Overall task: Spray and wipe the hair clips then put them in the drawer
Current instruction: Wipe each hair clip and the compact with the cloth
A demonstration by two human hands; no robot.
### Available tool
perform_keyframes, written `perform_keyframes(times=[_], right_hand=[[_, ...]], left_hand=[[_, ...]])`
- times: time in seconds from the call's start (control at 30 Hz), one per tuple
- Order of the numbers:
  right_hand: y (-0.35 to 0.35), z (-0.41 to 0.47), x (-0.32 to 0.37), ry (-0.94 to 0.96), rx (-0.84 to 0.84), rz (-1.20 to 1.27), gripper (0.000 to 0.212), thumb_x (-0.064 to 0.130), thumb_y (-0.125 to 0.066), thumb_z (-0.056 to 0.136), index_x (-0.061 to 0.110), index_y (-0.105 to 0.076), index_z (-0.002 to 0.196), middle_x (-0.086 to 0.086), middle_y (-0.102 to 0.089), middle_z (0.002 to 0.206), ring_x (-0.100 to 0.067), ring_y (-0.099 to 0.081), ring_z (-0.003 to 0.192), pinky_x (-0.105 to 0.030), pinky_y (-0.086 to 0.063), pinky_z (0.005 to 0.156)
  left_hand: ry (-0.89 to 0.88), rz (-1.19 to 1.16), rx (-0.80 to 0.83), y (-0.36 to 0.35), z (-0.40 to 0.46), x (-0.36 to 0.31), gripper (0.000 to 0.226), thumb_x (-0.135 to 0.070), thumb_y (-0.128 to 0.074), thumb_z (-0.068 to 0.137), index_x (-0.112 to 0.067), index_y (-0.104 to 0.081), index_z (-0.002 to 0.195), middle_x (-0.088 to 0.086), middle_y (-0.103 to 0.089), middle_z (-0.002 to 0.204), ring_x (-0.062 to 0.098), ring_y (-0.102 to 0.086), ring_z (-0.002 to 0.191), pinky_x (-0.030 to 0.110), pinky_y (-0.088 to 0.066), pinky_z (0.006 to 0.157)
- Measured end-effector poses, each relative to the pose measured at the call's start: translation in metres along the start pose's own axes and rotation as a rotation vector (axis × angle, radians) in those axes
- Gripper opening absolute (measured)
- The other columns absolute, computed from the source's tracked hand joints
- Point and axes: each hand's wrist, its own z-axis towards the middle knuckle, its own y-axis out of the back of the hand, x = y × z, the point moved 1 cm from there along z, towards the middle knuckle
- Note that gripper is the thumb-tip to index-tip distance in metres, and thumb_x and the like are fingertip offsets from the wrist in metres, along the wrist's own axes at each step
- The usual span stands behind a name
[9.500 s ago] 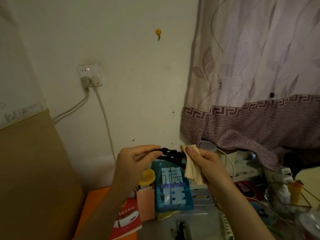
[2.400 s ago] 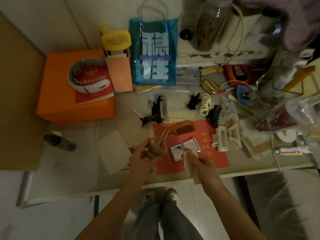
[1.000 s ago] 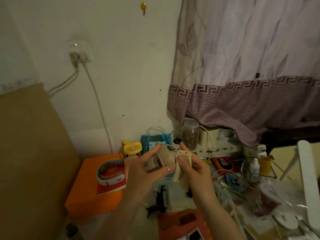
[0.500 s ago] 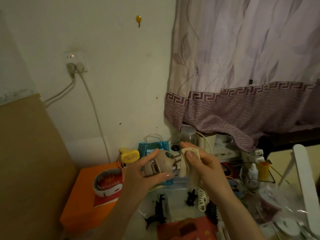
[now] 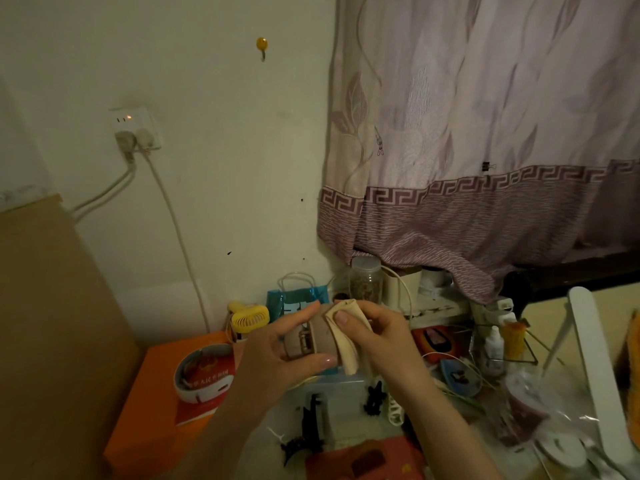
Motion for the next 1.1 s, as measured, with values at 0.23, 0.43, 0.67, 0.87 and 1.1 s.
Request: perform_keyframes(times=[0.23, 0.43, 0.67, 0.87, 1.1], right_hand=[[0.004, 0.002, 0.002, 0.035, -0.023, 0.022, 0.024, 0.017, -0.065, 0.084, -0.006, -0.07, 0.088, -0.027, -0.066, 0.08, -0.023, -0.061, 0.071, -0.033, -0.05, 0.065], [0.004, 0.003, 0.001, 0.064, -0.083, 0.058, 0.02, 0.019, -0.069, 0.079, 0.0, -0.073, 0.083, -0.016, -0.069, 0.07, -0.018, -0.063, 0.063, -0.027, -0.053, 0.06], [0.003, 0.001, 0.001, 0.08, -0.153, 0.024, 0.009, 0.01, -0.069, 0.083, 0.015, -0.075, 0.08, -0.005, -0.072, 0.072, -0.015, -0.067, 0.065, -0.028, -0.055, 0.06], [0.006, 0.0, 0.0, 0.015, -0.181, 0.023, 0.006, 0.015, -0.07, 0.082, 0.013, -0.076, 0.082, -0.005, -0.073, 0.074, -0.017, -0.069, 0.068, -0.029, -0.056, 0.059], [0.019, -0.002, -0.003, -0.05, -0.231, -0.018, 0.005, 0.014, -0.071, 0.082, 0.014, -0.076, 0.081, -0.005, -0.074, 0.077, -0.015, -0.069, 0.071, -0.022, -0.053, 0.059]], left_hand=[[-0.05, 0.038, -0.017, 0.003, 0.004, -0.005, 0.067, -0.023, -0.083, 0.048, -0.029, -0.063, 0.111, -0.006, -0.068, 0.107, 0.008, -0.067, 0.096, 0.022, -0.056, 0.075], [-0.027, 0.055, -0.011, 0.002, 0.007, -0.006, 0.06, -0.017, -0.083, 0.056, -0.032, -0.063, 0.109, -0.014, -0.07, 0.096, 0.001, -0.067, 0.092, 0.015, -0.054, 0.067], [0.087, -0.061, -0.022, 0.0, 0.008, -0.007, 0.042, -0.017, -0.076, 0.071, -0.036, -0.063, 0.106, -0.023, -0.071, 0.089, 0.008, -0.07, 0.084, 0.021, -0.056, 0.062], [0.136, -0.132, -0.015, 0.0, 0.005, -0.011, 0.042, -0.018, -0.075, 0.069, -0.032, -0.063, 0.106, -0.022, -0.072, 0.086, 0.005, -0.071, 0.081, 0.02, -0.056, 0.06], [0.105, -0.128, 0.024, 0.003, 0.002, -0.015, 0.049, -0.026, -0.074, 0.061, -0.031, -0.063, 0.109, -0.021, -0.072, 0.089, 0.006, -0.071, 0.084, 0.021, -0.056, 0.063]])
